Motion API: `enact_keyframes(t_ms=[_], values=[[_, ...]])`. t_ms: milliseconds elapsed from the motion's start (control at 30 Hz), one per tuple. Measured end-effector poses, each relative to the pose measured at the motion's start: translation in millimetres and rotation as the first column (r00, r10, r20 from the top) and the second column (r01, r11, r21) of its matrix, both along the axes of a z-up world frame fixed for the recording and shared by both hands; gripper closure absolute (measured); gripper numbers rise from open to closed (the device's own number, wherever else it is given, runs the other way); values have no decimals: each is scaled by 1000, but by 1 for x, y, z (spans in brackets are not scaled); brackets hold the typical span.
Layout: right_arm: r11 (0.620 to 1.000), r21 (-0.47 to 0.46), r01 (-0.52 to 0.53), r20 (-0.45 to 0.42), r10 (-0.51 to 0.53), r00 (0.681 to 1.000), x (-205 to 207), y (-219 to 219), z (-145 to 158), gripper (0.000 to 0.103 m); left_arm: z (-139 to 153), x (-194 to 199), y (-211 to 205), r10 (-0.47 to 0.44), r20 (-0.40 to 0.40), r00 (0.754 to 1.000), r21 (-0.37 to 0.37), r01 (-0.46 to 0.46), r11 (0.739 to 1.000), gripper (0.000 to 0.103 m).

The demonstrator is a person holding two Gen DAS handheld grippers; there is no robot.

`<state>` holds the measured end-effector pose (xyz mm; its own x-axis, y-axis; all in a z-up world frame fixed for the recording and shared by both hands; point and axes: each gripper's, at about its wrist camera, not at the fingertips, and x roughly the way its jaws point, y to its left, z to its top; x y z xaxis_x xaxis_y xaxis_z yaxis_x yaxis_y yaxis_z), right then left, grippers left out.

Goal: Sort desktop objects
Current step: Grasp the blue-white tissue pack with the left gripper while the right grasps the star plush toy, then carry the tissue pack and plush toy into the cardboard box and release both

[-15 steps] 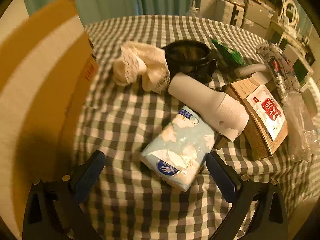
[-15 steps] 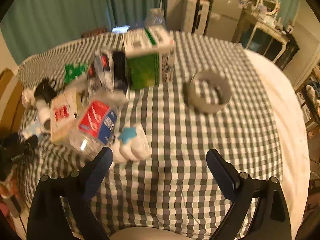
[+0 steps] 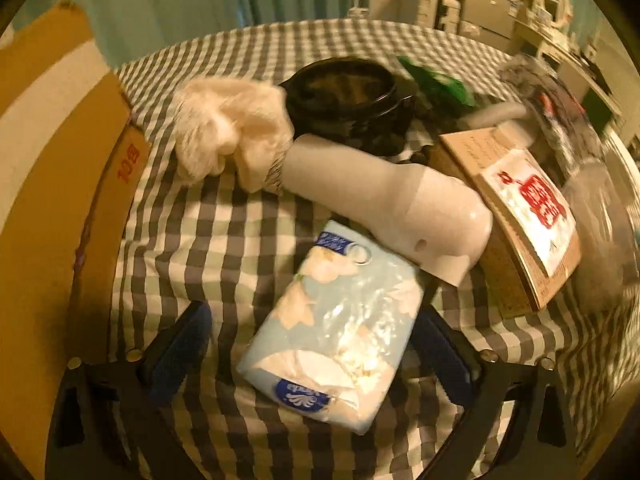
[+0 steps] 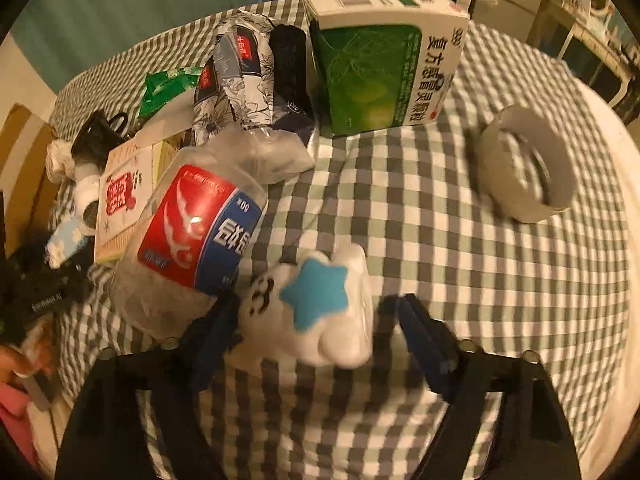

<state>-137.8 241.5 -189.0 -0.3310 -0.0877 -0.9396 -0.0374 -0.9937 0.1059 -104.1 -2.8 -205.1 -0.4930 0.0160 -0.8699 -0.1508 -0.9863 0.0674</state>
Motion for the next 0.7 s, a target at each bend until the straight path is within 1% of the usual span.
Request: enact_keyframes(t_ms=[33,67,133,233,367,433,467,500,567,600,667,700], values=[[1000,3,-3,5,3,1000,0,-1,-2,37,4,4,3,-18,-7,1000,1,18,1000,16],[1000,18,-8,3,8,1000,0,-3,-2,38,7,8,6,-32,-16,999,-4,32,999,27],[998,62,-13,-10,14,1000,5,-9,1,38,13,18,13,-37,-26,999,-19,36,999,37],[995,102,8,-28,-6,1000,15,-14,11,38,19,28,7,-14,-19,1000,8,14,1000,49],[994,101,51,-62,-45,997,40,-14,32,38,37,50,2,17,-14,1000,72,-16,997,50],[994,84,64,-81,-58,995,52,-15,43,38,46,57,-2,17,-31,999,83,-14,996,50],[995,76,69,-91,-62,994,55,-16,49,38,56,61,-3,17,-41,999,76,-14,997,50],[996,64,68,-101,-62,993,56,-14,64,38,66,61,-6,15,-49,999,76,-11,997,50],[997,54,62,-134,-54,989,66,-21,82,38,88,74,-4,4,-76,997,100,4,995,50],[997,58,54,-150,-45,988,67,-28,91,38,94,68,-14,0,-81,997,105,9,994,50],[997,78,28,-189,-13,982,74,-44,114,38,115,65,-7,-22,-102,995,100,32,994,50],[996,82,22,-205,-4,979,77,-41,122,38,121,58,-6,-28,-120,992,98,40,994,50]])
